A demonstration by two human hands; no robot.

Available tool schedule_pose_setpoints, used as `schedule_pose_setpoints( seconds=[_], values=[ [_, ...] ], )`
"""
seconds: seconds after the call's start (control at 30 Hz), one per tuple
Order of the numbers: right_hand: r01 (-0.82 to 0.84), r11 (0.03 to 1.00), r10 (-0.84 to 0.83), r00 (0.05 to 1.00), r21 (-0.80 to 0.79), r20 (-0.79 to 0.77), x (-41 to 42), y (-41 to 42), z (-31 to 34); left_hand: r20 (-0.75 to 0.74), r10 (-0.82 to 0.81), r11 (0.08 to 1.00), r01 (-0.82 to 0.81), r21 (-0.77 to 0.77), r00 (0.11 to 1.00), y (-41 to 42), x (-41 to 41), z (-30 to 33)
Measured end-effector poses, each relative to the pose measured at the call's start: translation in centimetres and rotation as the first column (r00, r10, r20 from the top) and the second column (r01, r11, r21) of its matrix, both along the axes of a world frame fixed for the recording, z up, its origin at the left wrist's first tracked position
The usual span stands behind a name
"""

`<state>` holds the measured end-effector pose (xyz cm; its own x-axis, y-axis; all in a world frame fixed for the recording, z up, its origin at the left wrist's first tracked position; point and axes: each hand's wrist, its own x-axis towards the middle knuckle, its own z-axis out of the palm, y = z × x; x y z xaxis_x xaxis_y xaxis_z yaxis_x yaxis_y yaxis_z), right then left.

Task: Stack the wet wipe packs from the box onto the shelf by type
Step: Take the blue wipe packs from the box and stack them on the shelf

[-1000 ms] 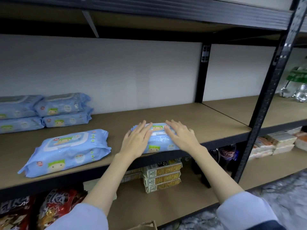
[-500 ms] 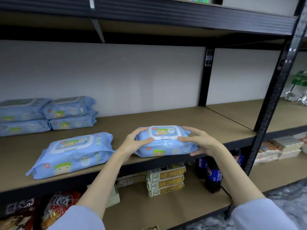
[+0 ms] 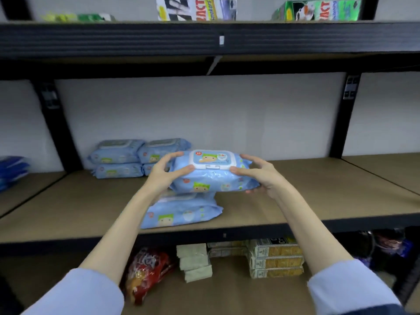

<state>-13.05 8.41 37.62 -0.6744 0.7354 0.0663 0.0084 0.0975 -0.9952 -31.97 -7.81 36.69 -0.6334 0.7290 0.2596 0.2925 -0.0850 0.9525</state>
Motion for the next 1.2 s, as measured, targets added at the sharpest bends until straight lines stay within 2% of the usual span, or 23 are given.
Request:
schedule_pose_setpoints(
  seconds=[0.13,0.27,0.47,0.7,0.77,0.83,0.87,0.9,0.97,1.03,1.07,1.1,1.13,1.2],
  values=[
    [-0.086,0.996,0.086,0.996,-0.018,0.012,-4.9,-3.0,0.0,0.041,0.077,0.996,-0.078,0.036,0.996,-4.3,-3.5,0.4],
    [-0.133,0.991,0.131,0.986,0.008,0.1,-7.4,-4.6,-1.8,0.1,0.108,0.994,-0.109,0.005,0.989,-6.7,-5.4,-2.5],
    [-0.126,0.992,0.124,0.982,0.008,0.145,-7.7,-4.5,-2.0,0.119,0.113,0.992,-0.118,0.035,0.986,-6.6,-5.9,-4.4],
    [-0.061,0.998,0.064,0.993,-0.03,0.096,-8.0,-4.3,-2.5,0.072,0.146,0.988,-0.149,0.041,0.987,-5.3,-5.7,-3.8],
    [-0.092,0.995,0.085,0.986,0.046,0.145,-7.7,-4.3,-2.2,-0.022,0.173,0.985,-0.174,-0.012,0.985,-5.4,-5.6,-3.3],
    [-0.128,0.958,0.063,0.967,0.256,0.247,-7.0,-4.1,-2.1,-0.297,0.276,0.95,-0.306,-0.061,0.914,-5.9,-5.3,-3.2],
    [-0.144,0.897,0.01,0.952,0.417,0.307,-6.7,-3.9,-2.2,-0.47,0.342,0.915,-0.403,-0.032,0.814,-6.3,-4.8,-3.1],
    [-0.161,0.791,-0.073,0.933,0.591,0.351,-6.4,-4.0,-2.3,-0.629,0.38,0.888,-0.459,0.042,0.678,-6.7,-4.1,-3.1],
    [-0.194,0.488,-0.209,0.92,0.851,0.33,-6.0,-4.7,-2.7,-0.847,0.332,0.897,-0.416,0.148,0.415,-6.9,-2.9,-3.5],
    [-0.179,0.175,-0.261,0.94,0.968,0.221,-6.2,-5.3,-3.7,-0.955,0.212,0.917,-0.379,0.122,0.206,-6.3,-2.4,-4.7],
    [-0.155,0.055,-0.273,0.948,0.986,0.164,-6.5,-5.5,-4.4,-0.978,0.147,0.916,-0.394,0.077,0.151,-6.1,-2.3,-5.3],
    [-0.147,-0.017,-0.282,0.95,0.989,0.136,-6.7,-5.7,-4.8,-0.988,0.094,0.909,-0.414,0.036,0.122,-5.9,-2.3,-5.8],
    [-0.154,-0.051,-0.293,0.947,0.987,0.133,-6.9,-5.8,-5.2,-0.992,0.056,0.903,-0.43,0.002,0.112,-5.7,-2.4,-6.2],
    [-0.18,-0.053,-0.298,0.942,0.982,0.157,-7.2,-5.9,-5.7,-0.993,0.026,0.895,-0.445,-0.026,0.111,-5.7,-2.9,-6.7]
  ],
)
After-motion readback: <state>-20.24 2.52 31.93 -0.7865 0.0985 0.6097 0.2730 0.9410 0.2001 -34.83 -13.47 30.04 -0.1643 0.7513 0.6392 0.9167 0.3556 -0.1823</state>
